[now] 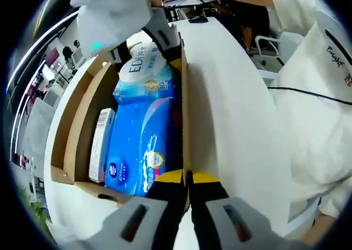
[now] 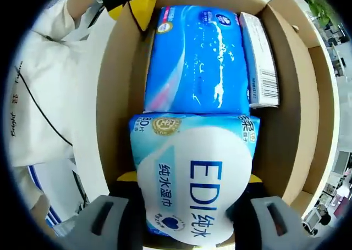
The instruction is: Operate the shoe box by opening the lid, removing the specified soft item, and placing it in the target area until the item is outside and the box remains undamaged.
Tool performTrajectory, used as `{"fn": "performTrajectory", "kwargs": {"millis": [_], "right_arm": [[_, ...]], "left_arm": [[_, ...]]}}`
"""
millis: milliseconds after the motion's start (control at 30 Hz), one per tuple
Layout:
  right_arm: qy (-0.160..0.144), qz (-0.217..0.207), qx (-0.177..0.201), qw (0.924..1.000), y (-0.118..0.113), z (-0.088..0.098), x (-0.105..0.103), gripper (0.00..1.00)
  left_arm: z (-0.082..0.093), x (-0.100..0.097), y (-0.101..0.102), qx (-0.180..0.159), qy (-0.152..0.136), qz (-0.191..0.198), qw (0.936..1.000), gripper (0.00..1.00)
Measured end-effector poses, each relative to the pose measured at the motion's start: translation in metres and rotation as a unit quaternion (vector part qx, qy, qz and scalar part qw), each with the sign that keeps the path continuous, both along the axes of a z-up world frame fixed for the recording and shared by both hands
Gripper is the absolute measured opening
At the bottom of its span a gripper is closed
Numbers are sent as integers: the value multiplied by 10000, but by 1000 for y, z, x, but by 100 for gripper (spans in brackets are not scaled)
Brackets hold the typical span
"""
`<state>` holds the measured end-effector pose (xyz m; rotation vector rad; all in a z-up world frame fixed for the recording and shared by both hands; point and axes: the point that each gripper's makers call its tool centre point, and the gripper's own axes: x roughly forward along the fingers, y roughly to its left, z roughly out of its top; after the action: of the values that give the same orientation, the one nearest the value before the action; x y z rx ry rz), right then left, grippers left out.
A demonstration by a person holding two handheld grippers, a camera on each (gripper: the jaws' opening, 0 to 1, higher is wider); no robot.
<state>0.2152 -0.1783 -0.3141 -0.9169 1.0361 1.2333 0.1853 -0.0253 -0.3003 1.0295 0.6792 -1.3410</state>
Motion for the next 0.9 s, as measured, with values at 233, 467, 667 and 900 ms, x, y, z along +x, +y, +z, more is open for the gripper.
{"fn": "performTrajectory", "kwargs": {"millis": [233, 467, 667, 900], "right_arm": [[108, 5, -1056, 9944, -2, -26, 1, 61], [273, 8, -1587, 9869, -5, -38, 1, 61], [206, 44, -1407, 9898, -7, -32, -1, 61], [-208, 379, -1577, 9865, -4, 2, 7, 61]], "left_arm": [[0, -1, 0, -9, -44, -22, 10000, 2], [-1, 0, -1, -16, -89, -40, 10000, 2], [0, -1, -2, -83, 98, -49, 9999, 2], [0, -1, -2, -103, 142, -73, 9998, 3]]}}
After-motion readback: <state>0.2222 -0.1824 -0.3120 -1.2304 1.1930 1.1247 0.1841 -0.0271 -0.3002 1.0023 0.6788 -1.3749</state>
